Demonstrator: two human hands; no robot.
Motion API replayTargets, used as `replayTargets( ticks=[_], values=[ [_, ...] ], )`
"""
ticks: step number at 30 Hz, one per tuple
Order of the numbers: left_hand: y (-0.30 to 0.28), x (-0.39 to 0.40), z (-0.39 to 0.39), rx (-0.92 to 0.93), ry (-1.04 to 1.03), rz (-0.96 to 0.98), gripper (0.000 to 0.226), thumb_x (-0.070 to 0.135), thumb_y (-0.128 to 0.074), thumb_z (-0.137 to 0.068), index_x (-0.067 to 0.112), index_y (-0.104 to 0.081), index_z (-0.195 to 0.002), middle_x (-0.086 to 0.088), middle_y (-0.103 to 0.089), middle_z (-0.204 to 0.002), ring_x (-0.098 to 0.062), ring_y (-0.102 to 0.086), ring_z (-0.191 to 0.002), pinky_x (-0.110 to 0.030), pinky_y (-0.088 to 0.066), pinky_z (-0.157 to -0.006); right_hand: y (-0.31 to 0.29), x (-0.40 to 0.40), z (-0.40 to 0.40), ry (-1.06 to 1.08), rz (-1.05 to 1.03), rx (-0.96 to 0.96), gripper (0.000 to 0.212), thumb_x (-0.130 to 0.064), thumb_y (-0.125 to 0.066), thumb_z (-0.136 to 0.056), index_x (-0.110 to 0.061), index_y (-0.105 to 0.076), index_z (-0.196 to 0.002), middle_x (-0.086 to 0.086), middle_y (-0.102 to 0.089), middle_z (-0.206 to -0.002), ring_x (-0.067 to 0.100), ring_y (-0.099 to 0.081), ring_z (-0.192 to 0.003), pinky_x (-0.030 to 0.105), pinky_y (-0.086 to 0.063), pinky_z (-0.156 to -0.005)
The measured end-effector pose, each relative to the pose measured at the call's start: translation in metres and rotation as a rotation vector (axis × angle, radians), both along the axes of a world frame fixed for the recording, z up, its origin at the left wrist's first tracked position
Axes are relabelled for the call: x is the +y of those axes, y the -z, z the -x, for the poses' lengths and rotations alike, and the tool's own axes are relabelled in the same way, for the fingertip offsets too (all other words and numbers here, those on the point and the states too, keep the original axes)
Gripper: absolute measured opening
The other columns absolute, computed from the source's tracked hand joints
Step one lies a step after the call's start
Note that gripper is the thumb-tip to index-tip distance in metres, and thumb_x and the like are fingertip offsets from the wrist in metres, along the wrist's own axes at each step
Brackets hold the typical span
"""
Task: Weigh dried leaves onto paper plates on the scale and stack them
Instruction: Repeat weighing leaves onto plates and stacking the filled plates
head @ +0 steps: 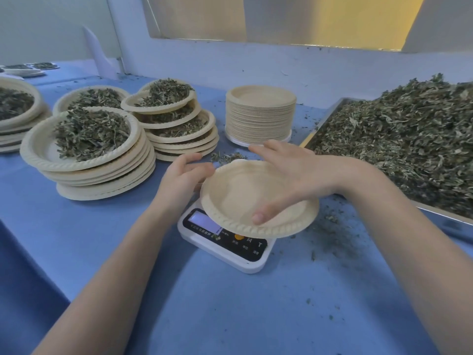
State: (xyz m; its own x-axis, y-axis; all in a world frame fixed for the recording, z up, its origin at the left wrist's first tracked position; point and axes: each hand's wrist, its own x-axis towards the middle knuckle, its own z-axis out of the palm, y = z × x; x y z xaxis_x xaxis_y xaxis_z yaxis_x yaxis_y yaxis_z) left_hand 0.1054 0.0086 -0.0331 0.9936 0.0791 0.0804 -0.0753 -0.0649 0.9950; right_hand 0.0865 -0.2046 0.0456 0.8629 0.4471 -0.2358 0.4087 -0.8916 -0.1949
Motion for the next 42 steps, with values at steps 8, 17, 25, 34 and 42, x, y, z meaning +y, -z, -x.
replayTargets(
  ticks=[8, 17, 25, 34, 42],
  values=[
    [0.001, -0.003, 0.001, -0.084, 0.0, -0.076, 0.02, 0.012, -0.066, -0.084, 0.025, -0.066, -0.099, 0.005, -0.074, -0.092, -0.014, -0.068, -0.093, -0.036, -0.052, -0.089, -0.01, 0.003, 0.011, -0.077, 0.087, 0.172, 0.136, -0.079, -0.065, -0.03, -0.053, 0.007, -0.142, -0.04, 0.001, -0.139, -0.005, 0.003, -0.137, 0.03, -0.008, -0.112],
    [0.005, -0.001, -0.007, -0.09, -0.133, -0.053, 0.016, 0.021, -0.06, -0.087, 0.033, -0.063, -0.098, 0.01, -0.069, -0.102, -0.015, -0.064, -0.097, -0.031, -0.052, -0.073, -0.008, -0.001, 0.006, -0.071, 0.051, 0.078, 0.111, -0.055, -0.074, -0.065, -0.044, 0.0, -0.148, -0.022, 0.006, -0.154, 0.0, 0.002, -0.142, 0.029, -0.007, -0.115],
    [0.006, 0.0, -0.007, -0.067, -0.129, 0.004, 0.017, 0.024, -0.062, -0.083, 0.035, -0.06, -0.096, 0.01, -0.067, -0.103, -0.012, -0.062, -0.099, -0.034, -0.051, -0.083, 0.009, 0.016, 0.009, -0.092, 0.162, 0.01, 0.134, -0.075, -0.074, -0.045, -0.046, 0.011, -0.144, -0.018, 0.02, -0.153, 0.013, 0.018, -0.142, 0.04, 0.001, -0.115],
    [0.004, -0.001, -0.007, -0.03, -0.129, 0.027, 0.018, 0.023, -0.062, -0.085, 0.028, -0.059, -0.103, 0.003, -0.063, -0.107, -0.016, -0.06, -0.098, -0.033, -0.051, -0.078, 0.017, 0.03, 0.006, -0.059, 0.266, -0.105, 0.146, -0.067, -0.081, -0.042, -0.033, 0.015, -0.147, -0.003, 0.022, -0.154, 0.02, 0.023, -0.14, 0.044, 0.013, -0.113],
    [0.001, -0.004, -0.003, -0.003, -0.15, 0.066, 0.025, 0.021, -0.062, -0.085, 0.021, -0.057, -0.11, 0.006, -0.062, -0.1, -0.009, -0.061, -0.086, -0.023, -0.046, -0.064, 0.011, 0.042, 0.01, -0.062, 0.272, -0.065, 0.145, -0.054, -0.086, -0.048, -0.036, 0.019, -0.146, -0.001, 0.025, -0.154, 0.019, 0.023, -0.141, 0.04, 0.011, -0.113]
  ],
)
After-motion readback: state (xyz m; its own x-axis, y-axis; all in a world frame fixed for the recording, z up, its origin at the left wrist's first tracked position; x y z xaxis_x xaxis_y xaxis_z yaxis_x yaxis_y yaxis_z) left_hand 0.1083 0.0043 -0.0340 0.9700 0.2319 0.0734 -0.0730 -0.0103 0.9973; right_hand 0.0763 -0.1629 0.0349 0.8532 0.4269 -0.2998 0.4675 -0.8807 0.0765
